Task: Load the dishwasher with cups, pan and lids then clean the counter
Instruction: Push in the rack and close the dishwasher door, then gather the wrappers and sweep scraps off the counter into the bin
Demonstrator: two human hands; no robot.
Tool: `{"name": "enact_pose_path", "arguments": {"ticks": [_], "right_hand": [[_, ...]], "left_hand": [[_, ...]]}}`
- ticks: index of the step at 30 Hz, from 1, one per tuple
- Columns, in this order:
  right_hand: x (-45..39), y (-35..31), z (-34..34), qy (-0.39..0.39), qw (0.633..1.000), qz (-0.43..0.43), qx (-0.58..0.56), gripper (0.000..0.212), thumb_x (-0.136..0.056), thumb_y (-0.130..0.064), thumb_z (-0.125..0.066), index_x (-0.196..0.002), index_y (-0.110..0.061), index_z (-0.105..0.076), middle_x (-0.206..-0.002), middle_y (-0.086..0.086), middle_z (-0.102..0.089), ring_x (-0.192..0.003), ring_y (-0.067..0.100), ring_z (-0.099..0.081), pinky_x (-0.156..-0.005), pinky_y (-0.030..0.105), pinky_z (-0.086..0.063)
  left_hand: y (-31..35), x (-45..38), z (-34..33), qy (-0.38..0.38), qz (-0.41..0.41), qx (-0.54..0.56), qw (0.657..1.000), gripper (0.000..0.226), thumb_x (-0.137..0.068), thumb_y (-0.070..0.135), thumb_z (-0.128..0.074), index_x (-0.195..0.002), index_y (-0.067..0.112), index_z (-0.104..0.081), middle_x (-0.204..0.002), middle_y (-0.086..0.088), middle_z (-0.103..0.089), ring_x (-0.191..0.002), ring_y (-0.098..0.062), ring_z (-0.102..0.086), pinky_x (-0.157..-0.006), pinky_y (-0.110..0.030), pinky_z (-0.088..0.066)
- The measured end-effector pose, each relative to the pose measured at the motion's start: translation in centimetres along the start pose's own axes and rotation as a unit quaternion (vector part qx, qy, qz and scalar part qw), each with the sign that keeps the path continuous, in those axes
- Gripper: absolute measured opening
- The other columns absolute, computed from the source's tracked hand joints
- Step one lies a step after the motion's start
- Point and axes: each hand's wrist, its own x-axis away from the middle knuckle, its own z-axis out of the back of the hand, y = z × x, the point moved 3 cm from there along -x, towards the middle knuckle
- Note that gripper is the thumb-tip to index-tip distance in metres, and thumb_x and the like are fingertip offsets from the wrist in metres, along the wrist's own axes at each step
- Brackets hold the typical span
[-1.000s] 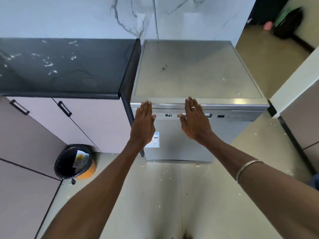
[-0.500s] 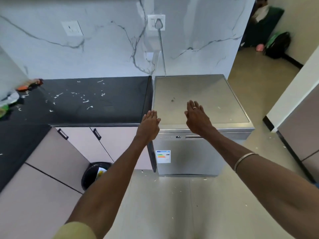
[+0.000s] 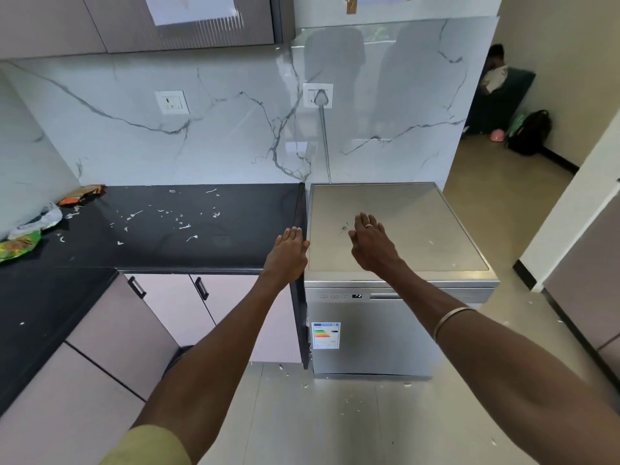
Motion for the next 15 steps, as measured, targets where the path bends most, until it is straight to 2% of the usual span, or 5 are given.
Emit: {"name": "enact_pose_path", "arguments": {"ticks": [7, 15], "right_hand": [[-2.6, -2.9, -2.6, -0.019, 1.0, 0.017, -0.007, 0.053, -0.105, -0.025, -0.027, -0.151, 0.001, -0.02, -0.16, 0.019, -0.018, -0.149, 0.033, -0.011, -0.121, 0.045, -0.014], [-12.3, -8.6, -7.6, -0.037, 0.996, 0.079, -0.024, 0.055, -0.104, -0.027, -0.03, -0.15, 0.002, -0.023, -0.158, 0.02, -0.021, -0.148, 0.034, -0.016, -0.12, 0.047, -0.018]], "left_hand": [[-4.7, 0.0, 0.6, 0.003, 0.032, 0.005, 0.999, 0.054, -0.107, 0.029, -0.027, -0.153, 0.002, -0.02, -0.161, -0.014, -0.02, -0.15, -0.029, -0.012, -0.123, -0.041, -0.012], [-13.5, -2.4, 2.9, 0.04, 0.11, -0.003, 0.993, 0.054, -0.108, 0.03, -0.025, -0.153, 0.001, -0.019, -0.161, -0.014, -0.021, -0.15, -0.028, -0.013, -0.123, -0.038, -0.01]]}}
